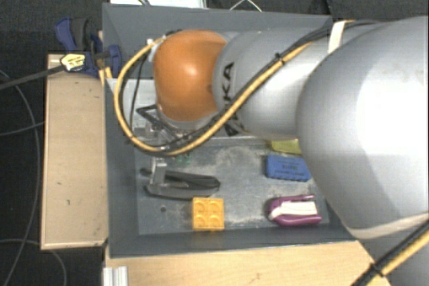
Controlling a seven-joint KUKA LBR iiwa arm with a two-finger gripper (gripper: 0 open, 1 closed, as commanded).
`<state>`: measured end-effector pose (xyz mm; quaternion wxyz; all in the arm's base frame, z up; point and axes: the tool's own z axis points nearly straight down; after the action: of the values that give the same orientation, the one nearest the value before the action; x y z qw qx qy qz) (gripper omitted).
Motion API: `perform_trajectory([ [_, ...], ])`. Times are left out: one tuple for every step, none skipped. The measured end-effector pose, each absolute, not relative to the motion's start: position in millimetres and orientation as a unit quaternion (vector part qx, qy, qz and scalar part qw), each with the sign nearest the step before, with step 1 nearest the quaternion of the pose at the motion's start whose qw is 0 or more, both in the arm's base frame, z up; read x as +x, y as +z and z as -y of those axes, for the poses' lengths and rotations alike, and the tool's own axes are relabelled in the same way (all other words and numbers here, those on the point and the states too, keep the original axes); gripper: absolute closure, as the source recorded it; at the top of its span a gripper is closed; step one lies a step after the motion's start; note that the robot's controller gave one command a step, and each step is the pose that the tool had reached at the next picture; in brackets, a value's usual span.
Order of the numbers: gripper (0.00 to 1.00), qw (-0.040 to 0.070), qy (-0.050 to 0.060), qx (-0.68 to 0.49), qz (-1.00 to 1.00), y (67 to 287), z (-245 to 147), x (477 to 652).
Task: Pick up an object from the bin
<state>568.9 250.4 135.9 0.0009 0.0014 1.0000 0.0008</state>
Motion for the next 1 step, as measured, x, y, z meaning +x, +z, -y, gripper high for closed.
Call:
perform_trajectory([
  [0.0,-0.002,0.001,0.04,-0.999,71.3,-225.2,542.3],
])
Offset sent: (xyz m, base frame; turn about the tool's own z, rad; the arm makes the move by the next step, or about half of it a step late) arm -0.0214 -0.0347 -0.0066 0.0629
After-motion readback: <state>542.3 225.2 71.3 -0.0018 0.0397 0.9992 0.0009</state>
